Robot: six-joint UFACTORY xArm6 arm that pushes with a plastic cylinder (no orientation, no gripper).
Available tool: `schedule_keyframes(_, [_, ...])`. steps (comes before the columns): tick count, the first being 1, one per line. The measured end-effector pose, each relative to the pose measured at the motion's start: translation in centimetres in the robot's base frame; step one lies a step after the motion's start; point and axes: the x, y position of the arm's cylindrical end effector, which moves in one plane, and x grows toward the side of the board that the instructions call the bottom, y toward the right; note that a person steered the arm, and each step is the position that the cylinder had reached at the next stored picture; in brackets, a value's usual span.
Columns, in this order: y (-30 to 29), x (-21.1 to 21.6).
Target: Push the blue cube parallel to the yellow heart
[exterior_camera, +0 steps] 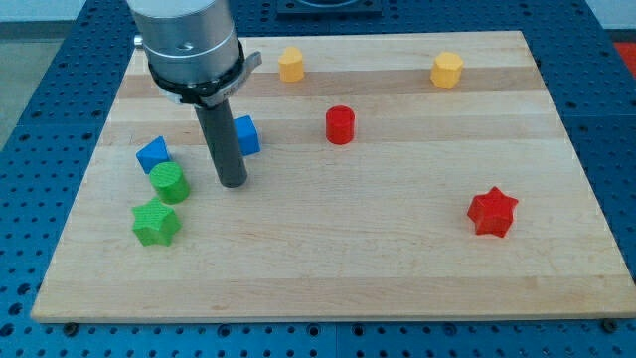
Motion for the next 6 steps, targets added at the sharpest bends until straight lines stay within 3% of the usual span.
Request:
schedule_keyframes(1, [3.4,-0.6])
schedule_keyframes(3, [1.4,-3.0])
schedule_keyframes(6, [-5.0,-15.6])
